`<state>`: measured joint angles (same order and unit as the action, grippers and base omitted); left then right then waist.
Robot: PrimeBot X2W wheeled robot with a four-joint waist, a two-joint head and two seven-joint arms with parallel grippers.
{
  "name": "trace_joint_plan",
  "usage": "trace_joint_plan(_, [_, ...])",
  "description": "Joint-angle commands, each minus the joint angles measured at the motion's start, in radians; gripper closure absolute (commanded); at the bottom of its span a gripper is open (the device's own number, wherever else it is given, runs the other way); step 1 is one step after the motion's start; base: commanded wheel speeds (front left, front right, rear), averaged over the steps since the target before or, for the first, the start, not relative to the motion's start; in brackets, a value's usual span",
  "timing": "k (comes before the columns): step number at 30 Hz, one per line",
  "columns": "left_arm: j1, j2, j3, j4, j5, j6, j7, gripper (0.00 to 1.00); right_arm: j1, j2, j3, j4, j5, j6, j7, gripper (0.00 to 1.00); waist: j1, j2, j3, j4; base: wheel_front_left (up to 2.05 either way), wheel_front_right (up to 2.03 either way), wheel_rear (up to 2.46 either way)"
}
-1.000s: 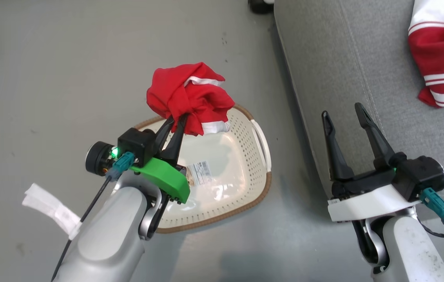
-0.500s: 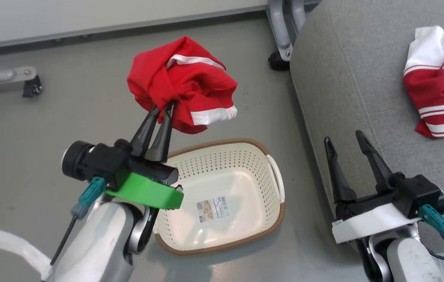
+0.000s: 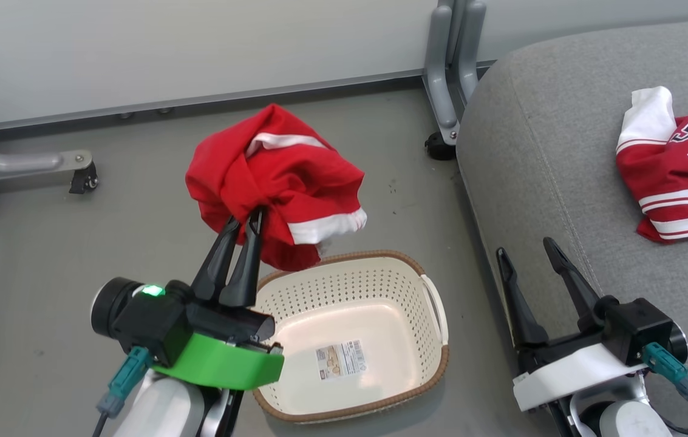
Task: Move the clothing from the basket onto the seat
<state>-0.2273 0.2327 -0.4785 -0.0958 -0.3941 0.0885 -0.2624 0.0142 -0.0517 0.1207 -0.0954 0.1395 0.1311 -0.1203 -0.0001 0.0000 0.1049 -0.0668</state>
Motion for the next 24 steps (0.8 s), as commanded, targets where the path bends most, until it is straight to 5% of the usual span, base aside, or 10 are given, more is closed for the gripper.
trace_joint_plan(1, [0.021, -0.003, 0.007, -0.011, 0.000, 0.003, -0.003, 1.00, 0.014, -0.002, 0.002, -0.006, 0.008, -0.001, 0.003, 0.00, 0.0001, 0.0000, -0.011, 0.006, 0.00, 0.00, 0.00])
trace_joint_plan(24, [0.051, -0.024, 0.006, -0.011, 0.008, -0.020, -0.003, 1.00, 0.031, 0.000, 0.017, -0.017, 0.020, -0.001, 0.019, 0.00, 0.0001, 0.0000, -0.024, 0.012, 0.00, 0.00, 0.00])
